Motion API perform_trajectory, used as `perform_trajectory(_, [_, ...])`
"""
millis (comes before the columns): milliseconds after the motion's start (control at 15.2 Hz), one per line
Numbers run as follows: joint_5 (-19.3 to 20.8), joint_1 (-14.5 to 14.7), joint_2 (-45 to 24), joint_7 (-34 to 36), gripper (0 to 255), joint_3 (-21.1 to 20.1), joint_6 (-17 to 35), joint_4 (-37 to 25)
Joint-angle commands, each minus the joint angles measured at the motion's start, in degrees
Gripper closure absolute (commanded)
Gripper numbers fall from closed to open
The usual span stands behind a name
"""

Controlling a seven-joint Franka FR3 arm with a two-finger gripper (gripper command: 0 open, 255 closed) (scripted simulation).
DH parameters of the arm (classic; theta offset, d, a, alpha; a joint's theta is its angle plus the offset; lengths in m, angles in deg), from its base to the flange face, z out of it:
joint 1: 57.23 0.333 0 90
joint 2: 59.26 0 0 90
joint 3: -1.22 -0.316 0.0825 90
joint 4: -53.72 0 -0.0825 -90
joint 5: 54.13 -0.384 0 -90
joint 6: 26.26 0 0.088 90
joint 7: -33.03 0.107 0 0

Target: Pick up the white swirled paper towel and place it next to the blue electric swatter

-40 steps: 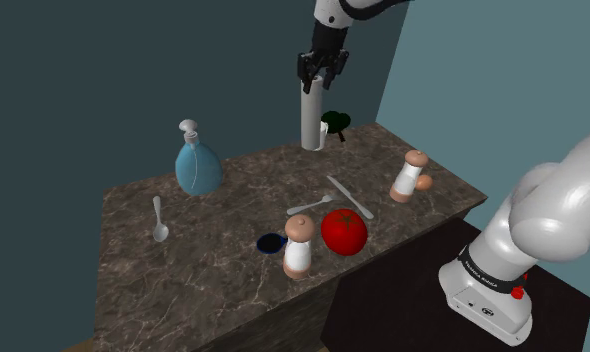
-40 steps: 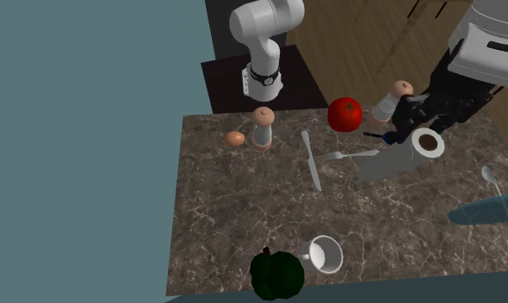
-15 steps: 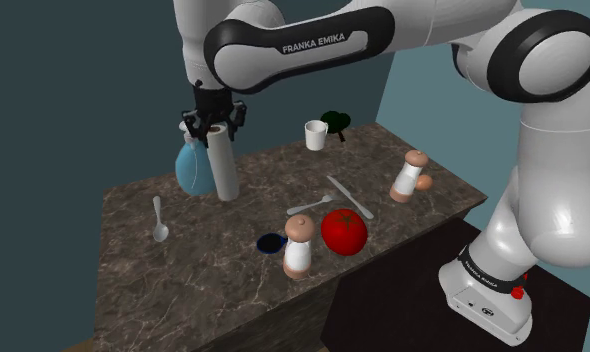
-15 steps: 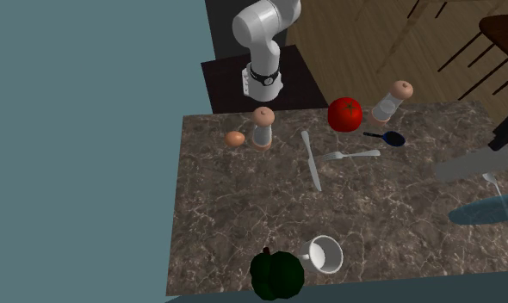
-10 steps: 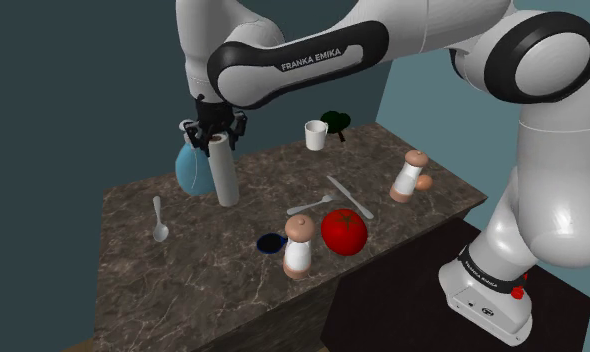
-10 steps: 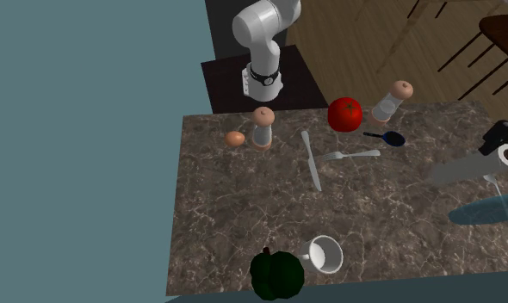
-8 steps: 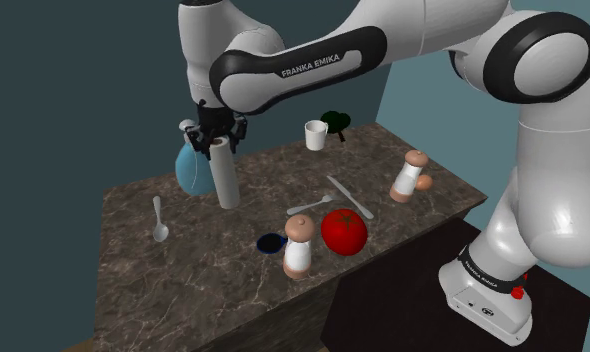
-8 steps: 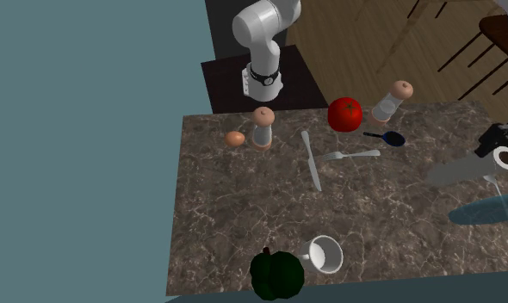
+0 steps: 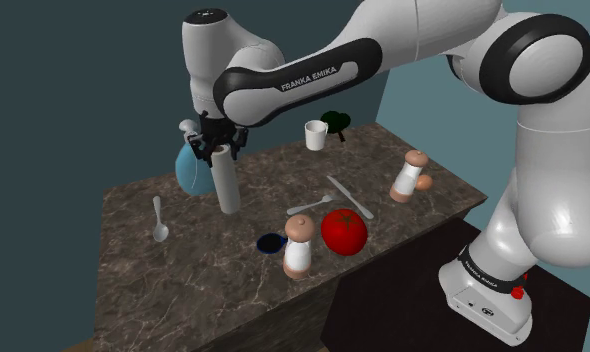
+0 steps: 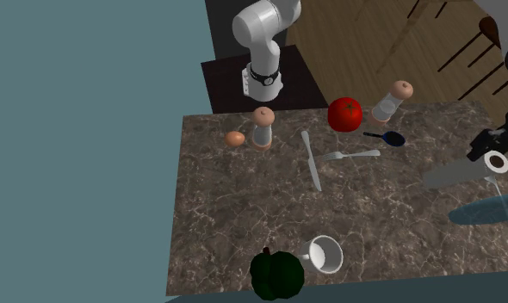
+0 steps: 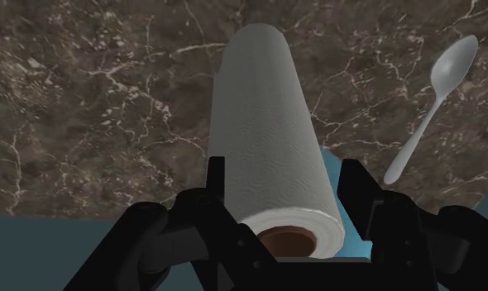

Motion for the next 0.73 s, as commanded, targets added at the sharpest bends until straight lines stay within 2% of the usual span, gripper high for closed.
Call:
perform_trajectory(0, [0.0, 0.0, 0.0, 0.0, 255, 0.0, 0.0, 0.0])
perform_trajectory(132, [0.0, 0.0, 0.0, 0.0, 255, 0.0, 0.0, 0.0])
perform_trajectory(198, [0.0, 0.0, 0.0, 0.0, 0, 0.0, 0.0, 0.0])
perform_trajectory(528, [0.0, 0.0, 0.0, 0.0, 0, 0.0, 0.0, 0.0])
perform_trajectory(660, [-0.6, 0.1, 1.5, -0.4, 0, -0.4, -2.9, -1.5])
